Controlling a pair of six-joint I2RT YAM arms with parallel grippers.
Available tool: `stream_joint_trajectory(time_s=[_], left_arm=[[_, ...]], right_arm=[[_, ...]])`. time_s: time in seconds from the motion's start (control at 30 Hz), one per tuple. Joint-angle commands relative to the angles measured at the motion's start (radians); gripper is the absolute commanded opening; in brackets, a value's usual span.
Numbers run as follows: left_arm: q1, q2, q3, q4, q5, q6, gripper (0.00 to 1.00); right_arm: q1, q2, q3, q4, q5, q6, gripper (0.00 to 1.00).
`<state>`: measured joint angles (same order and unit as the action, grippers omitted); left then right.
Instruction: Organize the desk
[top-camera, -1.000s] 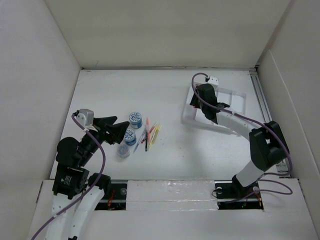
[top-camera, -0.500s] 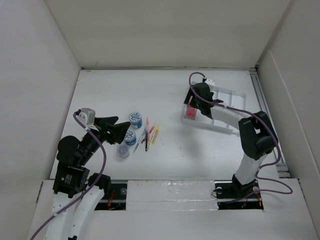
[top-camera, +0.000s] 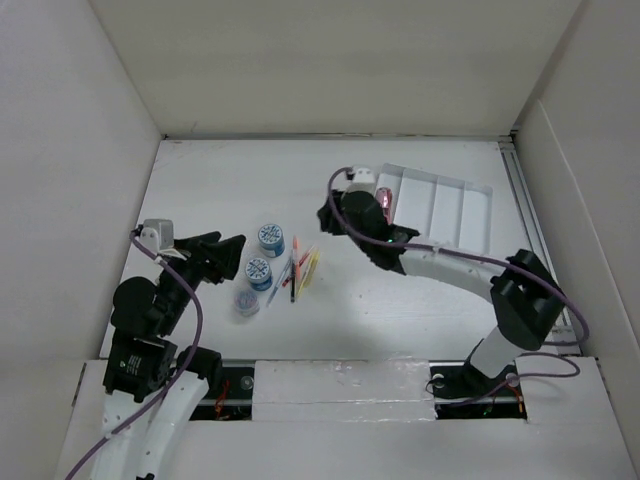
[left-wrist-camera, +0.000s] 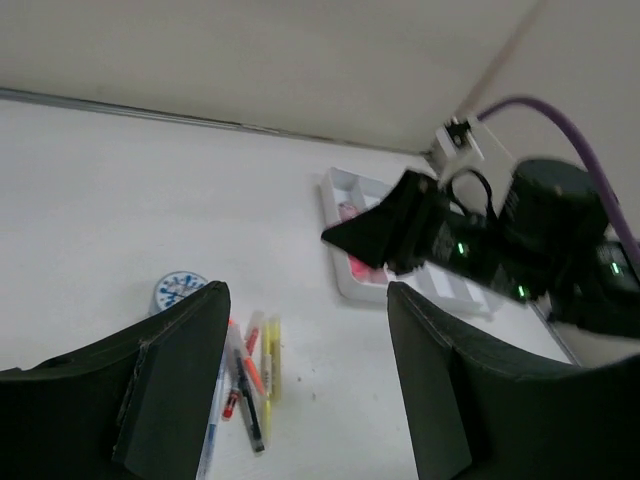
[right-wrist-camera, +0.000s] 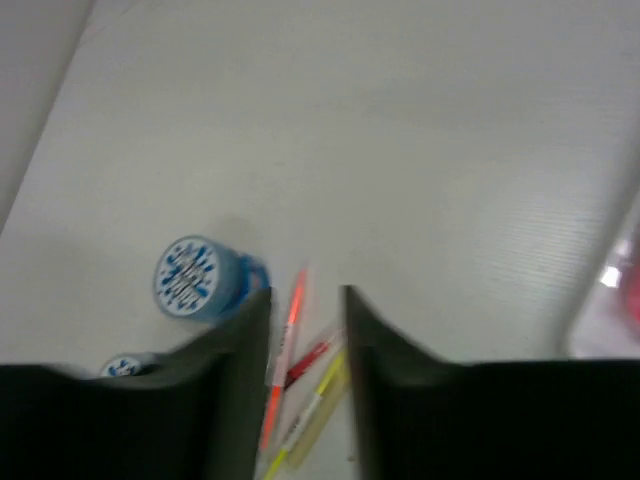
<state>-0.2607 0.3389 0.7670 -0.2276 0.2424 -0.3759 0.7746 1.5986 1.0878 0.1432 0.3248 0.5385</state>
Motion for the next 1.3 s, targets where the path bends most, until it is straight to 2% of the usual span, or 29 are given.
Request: stream_joint_trajectory(time_s=[0.0,0.1,0.2,0.43,0.67,0.87,0.97,1.0,1.1,1.2,1.27], left_arm=[[-0.002,-0.034,0.043,-0.042,-0.282,-0.078,0.6],[-0.002,-0.034,0.054,-0.078,-0.36,-0.109,0.59],[-0.002,-0.04,0.063,-0.087,-0.39,-0.126,0.59],[-0.002,-0.055,0.095,-0.145,-0.521,-0.19,0.59],[-0.002,-0.061,0.081,-0.119,-0.476,-0.173,0.59],[-0.002,-0.064,0.08,-0.111,-0.457,-0.167,0.59],[-0.002,-0.069,0.072,-0.105,-0.442,-0.162,0.59],[-0.002,-0.069,0.074,-0.105,-0.442,-0.161,0.59],[-0.002,-0.064,0.074,-0.107,-0.445,-0.161,0.59],[-0.002,-0.07,0.074,-0.104,-0.439,-0.159,0.59],[-0.002,-0.064,0.074,-0.102,-0.436,-0.158,0.59]], right_arm=[[0.158,0.101,0.076,0.058,0.055,-0.069,0.55],[0.228,0.213,0.177,0.006,0.105,-0.072,0.86],[0.255,0.311,0.288,-0.059,0.131,-0.086,0.99],[0.265,0.48,0.466,-0.122,0.14,-0.098,1.0],[0.265,0.658,0.707,-0.252,0.223,-0.107,1.0],[0.265,0.696,0.756,-0.243,0.296,-0.086,0.95],[0.265,0.704,0.774,-0.246,0.304,-0.075,0.83],[0.265,0.705,0.781,-0.246,0.306,-0.074,0.71],[0.256,0.672,0.775,-0.225,0.324,-0.052,0.55],[0.247,0.597,0.701,-0.154,0.289,-0.023,0.52],[0.235,0.483,0.638,-0.076,0.27,-0.02,0.52]])
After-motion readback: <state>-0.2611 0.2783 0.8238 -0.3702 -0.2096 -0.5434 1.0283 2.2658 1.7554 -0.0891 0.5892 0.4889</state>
